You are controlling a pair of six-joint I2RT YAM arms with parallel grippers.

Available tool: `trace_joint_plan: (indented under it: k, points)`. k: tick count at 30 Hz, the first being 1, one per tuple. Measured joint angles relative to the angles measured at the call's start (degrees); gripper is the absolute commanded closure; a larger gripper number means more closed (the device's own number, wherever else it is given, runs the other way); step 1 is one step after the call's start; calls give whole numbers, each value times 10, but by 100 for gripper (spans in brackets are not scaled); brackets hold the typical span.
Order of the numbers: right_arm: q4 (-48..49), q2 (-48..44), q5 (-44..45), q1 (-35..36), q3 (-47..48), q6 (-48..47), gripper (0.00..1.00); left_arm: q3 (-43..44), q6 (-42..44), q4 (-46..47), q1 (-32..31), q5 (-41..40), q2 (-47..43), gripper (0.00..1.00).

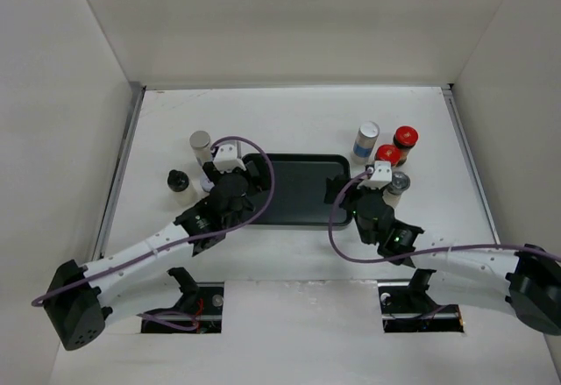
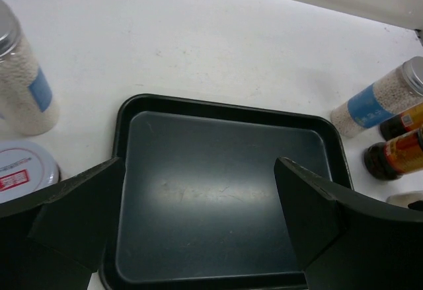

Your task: Organize the condiment bottles

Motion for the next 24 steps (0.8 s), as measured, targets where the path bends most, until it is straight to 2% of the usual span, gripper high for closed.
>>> trace_joint_plan:
  k: [9, 10, 12, 13, 15, 17, 18, 20, 22, 24]
  points:
    - [71, -16, -56, 28, -22, -19, 2, -3, 2, -123, 33, -47, -124, 0]
    - [78, -21, -64, 29, -27, -21, 37, -3, 2, -137, 37, -57, -138, 0]
    - [86, -24, -83, 32, -30, -26, 70, -5, 2, -160, 40, -78, -162, 0]
    - [86, -24, -89, 35, -31, -28, 74, -7, 2, -169, 40, -88, -169, 0]
    - [87, -24, -100, 42, -31, -27, 73, -15, 1, -182, 40, -106, -178, 3]
    - [87, -21, -109, 46, -31, -25, 62, -20, 1, -193, 42, -113, -177, 31]
    - [87, -18, -111, 47, -31, -23, 53, -20, -1, -197, 43, -114, -171, 34]
    - [86, -12, -116, 48, -31, -22, 36, -20, 2, -202, 43, -114, -150, 28]
    - [85, -10, -119, 48, -31, -21, 26, -20, 2, -204, 46, -109, -121, 17]
    - [88, -9, -124, 48, -31, -22, 23, -20, -1, -208, 54, -102, -87, 15]
